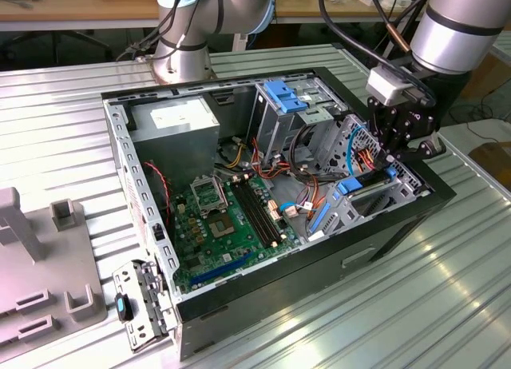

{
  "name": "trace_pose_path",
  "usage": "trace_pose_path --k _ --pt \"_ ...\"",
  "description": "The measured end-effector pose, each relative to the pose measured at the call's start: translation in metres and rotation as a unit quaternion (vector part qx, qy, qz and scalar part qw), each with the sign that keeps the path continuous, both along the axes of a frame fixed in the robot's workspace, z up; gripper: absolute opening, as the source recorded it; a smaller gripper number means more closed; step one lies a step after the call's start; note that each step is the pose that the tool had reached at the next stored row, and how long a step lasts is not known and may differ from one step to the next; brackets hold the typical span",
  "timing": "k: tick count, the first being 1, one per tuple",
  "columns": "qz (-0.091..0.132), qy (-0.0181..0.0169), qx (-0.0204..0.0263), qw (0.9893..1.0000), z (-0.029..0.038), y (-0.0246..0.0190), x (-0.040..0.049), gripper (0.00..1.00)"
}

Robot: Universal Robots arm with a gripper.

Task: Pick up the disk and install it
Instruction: 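Insert the second disk wire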

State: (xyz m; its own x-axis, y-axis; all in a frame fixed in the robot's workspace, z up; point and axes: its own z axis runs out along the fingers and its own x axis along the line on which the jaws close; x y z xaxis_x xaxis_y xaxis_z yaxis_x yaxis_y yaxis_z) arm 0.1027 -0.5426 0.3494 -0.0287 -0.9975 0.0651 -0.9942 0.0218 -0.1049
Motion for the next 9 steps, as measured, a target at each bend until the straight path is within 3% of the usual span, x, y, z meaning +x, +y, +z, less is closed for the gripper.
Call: trace_pose_path --k 7,9 --pt "0.000 0.0009 0.0002 1.0000 0.0003 0.0000 0.0000 0.11" --pt "0.000 0.0074 0.0007 1.0000 0.0003 0.0000 0.0000 0.11"
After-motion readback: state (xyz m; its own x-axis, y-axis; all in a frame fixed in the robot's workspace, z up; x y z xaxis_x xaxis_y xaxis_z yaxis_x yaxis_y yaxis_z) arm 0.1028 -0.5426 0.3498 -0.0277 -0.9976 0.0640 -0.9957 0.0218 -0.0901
